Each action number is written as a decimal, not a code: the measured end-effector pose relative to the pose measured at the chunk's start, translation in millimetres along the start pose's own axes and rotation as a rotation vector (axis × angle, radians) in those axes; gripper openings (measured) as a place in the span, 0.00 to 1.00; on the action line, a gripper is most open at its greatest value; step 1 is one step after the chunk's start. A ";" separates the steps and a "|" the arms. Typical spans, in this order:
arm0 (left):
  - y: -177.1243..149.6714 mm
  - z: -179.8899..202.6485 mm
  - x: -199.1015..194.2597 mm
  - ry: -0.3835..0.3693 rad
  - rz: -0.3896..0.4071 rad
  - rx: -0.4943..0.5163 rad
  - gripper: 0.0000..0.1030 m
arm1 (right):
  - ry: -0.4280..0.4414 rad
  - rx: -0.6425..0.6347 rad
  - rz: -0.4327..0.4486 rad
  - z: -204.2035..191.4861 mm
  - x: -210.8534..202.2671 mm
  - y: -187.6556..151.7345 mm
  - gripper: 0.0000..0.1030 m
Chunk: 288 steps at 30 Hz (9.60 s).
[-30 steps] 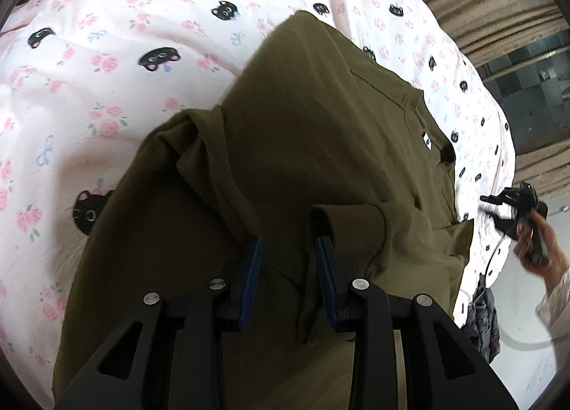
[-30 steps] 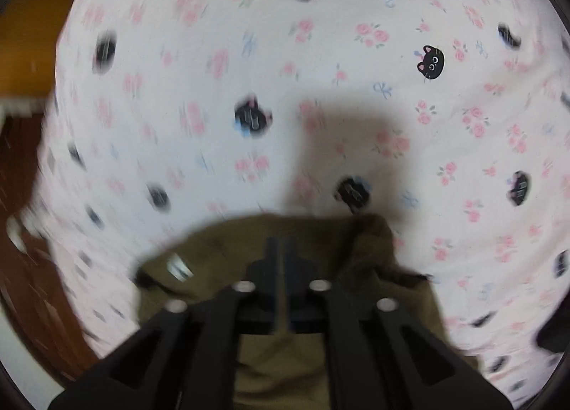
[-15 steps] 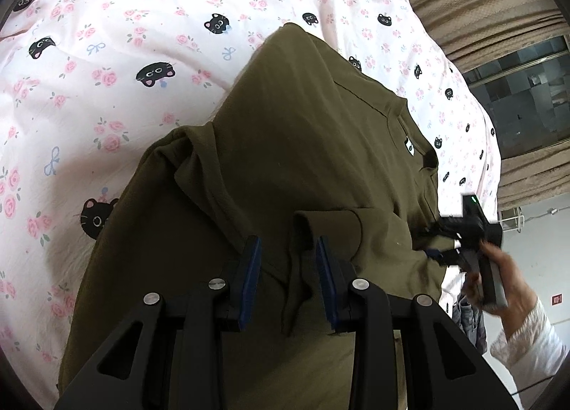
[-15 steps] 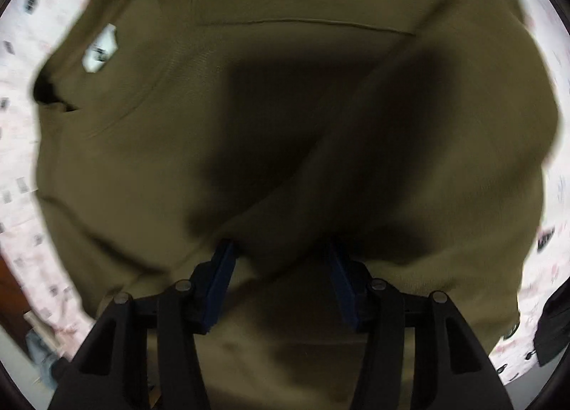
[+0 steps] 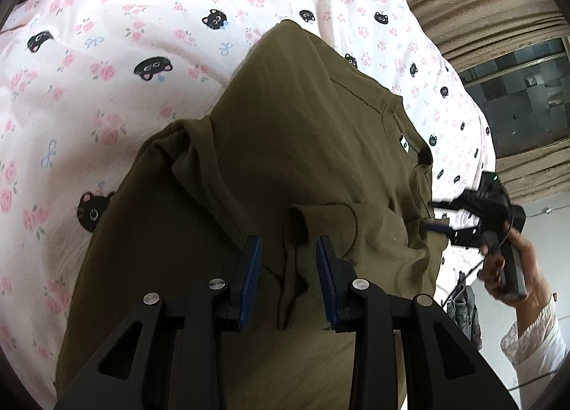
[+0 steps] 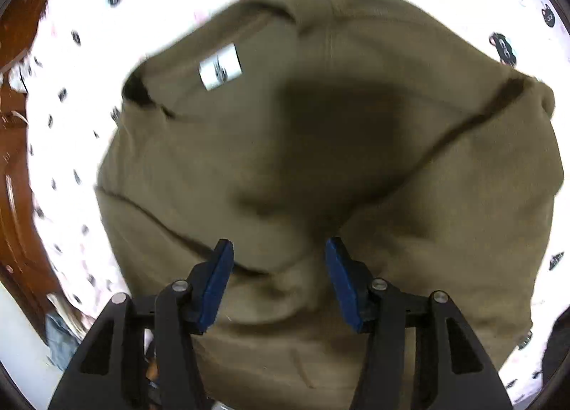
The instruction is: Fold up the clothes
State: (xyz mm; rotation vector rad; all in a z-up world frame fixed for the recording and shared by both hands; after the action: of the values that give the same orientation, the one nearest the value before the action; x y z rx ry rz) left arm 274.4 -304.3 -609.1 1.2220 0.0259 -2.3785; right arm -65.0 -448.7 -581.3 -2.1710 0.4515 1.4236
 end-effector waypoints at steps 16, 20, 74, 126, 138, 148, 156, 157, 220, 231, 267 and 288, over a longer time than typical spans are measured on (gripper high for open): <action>1.6 -23.6 -19.8 -0.007 0.003 -0.039 0.27 | -0.158 0.019 -0.101 16.9 24.0 -13.4 0.10; 1.0 -33.6 -22.2 -0.002 0.004 -0.059 0.28 | 0.000 0.097 -0.069 13.3 -4.7 -2.7 0.10; 4.9 -42.2 -37.9 -0.149 -0.043 -0.120 0.28 | 0.035 0.123 -0.185 44.8 -49.3 -38.8 0.12; 29.8 -15.5 31.0 -0.008 -0.077 0.116 0.02 | 0.316 0.172 0.220 64.1 -32.8 -58.1 0.45; 35.4 -26.7 23.3 0.032 -0.075 0.107 0.02 | 0.194 0.213 0.405 116.0 -70.1 52.2 0.46; 17.9 8.7 -5.3 -0.072 -0.025 0.234 0.02 | 0.291 -0.125 -0.001 32.4 36.1 -33.9 0.61; -48.2 63.6 61.5 -0.114 -0.237 0.334 0.02 | 0.449 -0.113 0.124 14.9 6.2 -50.0 0.63; -53.6 61.0 71.1 -0.087 -0.262 0.334 0.02 | 0.477 -0.120 0.121 12.3 2.3 -58.2 0.63; 233.6 30.0 133.8 -0.078 -0.228 0.503 0.13 | 0.224 -0.075 0.266 223.4 -52.2 122.7 0.16; 241.3 51.0 92.9 -0.076 -0.165 0.567 0.12 | 0.289 -0.097 0.365 215.8 -100.0 102.3 0.14; 94.7 91.2 -125.1 -0.186 -0.057 0.586 0.12 | 0.466 -0.309 0.404 188.1 -187.3 -121.5 0.14; -69.5 -54.5 -145.1 -0.003 -0.234 0.378 0.12 | 0.394 -0.192 0.124 256.5 -58.2 -301.1 0.14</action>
State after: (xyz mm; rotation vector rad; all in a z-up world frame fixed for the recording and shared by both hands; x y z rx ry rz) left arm 359.8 -173.3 -543.0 1.4518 -0.3110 -2.6717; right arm -122.3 -54.8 -543.8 -2.6335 0.6183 1.1356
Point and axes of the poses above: each gripper's, at about its wrist camera, not at the fingertips, and x roughly the way its jaws point, z to its right, y to its top, the point moved 9 cm from there along x, roughly the way its jaws point
